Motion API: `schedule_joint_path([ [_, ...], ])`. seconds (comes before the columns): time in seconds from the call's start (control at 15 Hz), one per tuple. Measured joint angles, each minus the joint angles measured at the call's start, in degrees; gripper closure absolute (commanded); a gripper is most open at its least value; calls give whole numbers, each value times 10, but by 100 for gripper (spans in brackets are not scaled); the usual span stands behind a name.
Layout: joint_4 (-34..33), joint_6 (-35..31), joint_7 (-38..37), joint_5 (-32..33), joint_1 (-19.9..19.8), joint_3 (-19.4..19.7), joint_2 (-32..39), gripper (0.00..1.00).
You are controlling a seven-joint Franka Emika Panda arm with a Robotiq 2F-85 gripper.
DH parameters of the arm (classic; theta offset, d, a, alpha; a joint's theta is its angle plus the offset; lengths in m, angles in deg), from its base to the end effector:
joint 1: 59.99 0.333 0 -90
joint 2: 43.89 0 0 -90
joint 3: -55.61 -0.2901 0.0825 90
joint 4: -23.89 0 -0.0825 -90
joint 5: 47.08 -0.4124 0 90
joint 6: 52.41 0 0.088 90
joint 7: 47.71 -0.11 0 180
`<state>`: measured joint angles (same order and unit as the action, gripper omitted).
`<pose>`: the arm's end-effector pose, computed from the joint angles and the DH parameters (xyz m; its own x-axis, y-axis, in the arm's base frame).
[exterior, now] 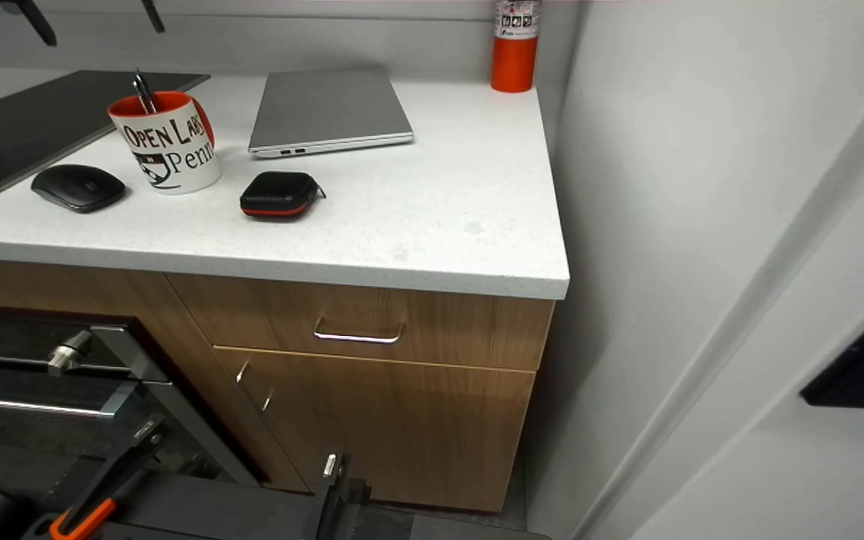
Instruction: Put the pen on the countertop
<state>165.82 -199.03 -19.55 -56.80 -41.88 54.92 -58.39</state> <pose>0.4779 0.1603 0.3743 0.7180 0.6053 0.3436 0.6342 -0.7724 0.0352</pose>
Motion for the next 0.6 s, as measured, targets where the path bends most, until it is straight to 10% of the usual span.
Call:
schedule_joint_path([
  [0.6,-89,-13,25,-20,-7,-27,129,0],
])
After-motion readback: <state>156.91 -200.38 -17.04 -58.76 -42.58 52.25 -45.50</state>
